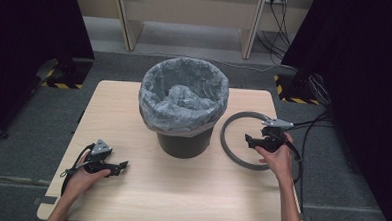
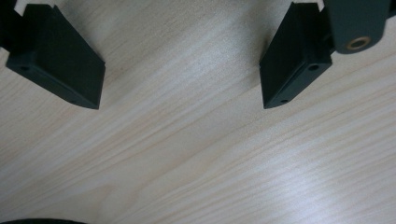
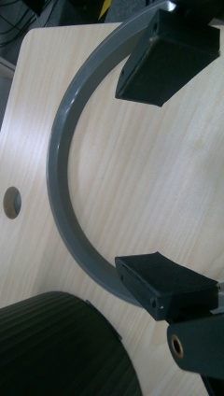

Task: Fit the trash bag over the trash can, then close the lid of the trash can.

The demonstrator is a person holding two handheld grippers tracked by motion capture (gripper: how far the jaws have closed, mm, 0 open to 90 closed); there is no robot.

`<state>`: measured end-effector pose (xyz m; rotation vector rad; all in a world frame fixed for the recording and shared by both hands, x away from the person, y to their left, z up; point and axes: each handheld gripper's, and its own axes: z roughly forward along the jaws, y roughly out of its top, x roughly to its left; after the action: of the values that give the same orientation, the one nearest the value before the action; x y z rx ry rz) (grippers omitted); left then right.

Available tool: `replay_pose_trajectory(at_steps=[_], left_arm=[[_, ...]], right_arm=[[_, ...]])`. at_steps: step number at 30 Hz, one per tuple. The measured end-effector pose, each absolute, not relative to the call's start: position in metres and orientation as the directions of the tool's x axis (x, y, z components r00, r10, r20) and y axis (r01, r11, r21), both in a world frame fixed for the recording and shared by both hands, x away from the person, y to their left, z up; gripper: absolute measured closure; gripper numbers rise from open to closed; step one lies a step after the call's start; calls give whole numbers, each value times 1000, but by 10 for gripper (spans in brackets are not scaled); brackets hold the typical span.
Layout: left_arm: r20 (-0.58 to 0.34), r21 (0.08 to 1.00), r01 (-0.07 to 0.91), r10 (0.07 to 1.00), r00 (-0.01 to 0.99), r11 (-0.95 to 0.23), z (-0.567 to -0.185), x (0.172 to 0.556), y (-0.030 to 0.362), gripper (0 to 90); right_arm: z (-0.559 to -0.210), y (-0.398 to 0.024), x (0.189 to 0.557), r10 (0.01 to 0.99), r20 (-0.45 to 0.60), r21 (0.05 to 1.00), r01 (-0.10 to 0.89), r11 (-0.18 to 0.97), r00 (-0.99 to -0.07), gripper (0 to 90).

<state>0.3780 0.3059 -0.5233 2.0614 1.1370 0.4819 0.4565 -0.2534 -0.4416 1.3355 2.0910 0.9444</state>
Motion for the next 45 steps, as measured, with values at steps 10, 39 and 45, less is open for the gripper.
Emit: replay_pose_trajectory(at_steps=[10, 39, 45], left_arm=[[-19, 742, 572, 842, 540, -350, -523, 378, 306, 130], [-19, 742, 571, 842, 540, -350, -523, 378, 306, 129], [-18, 742, 571, 842, 539, -350, -523, 378, 306, 129]], right_arm=[[-452, -258, 450, 918, -32, 749, 599, 283, -395, 181], [-469, -312, 435, 976, -22, 716, 678, 166, -215, 198], [-476, -319, 436, 979, -33, 701, 694, 167, -203, 214]])
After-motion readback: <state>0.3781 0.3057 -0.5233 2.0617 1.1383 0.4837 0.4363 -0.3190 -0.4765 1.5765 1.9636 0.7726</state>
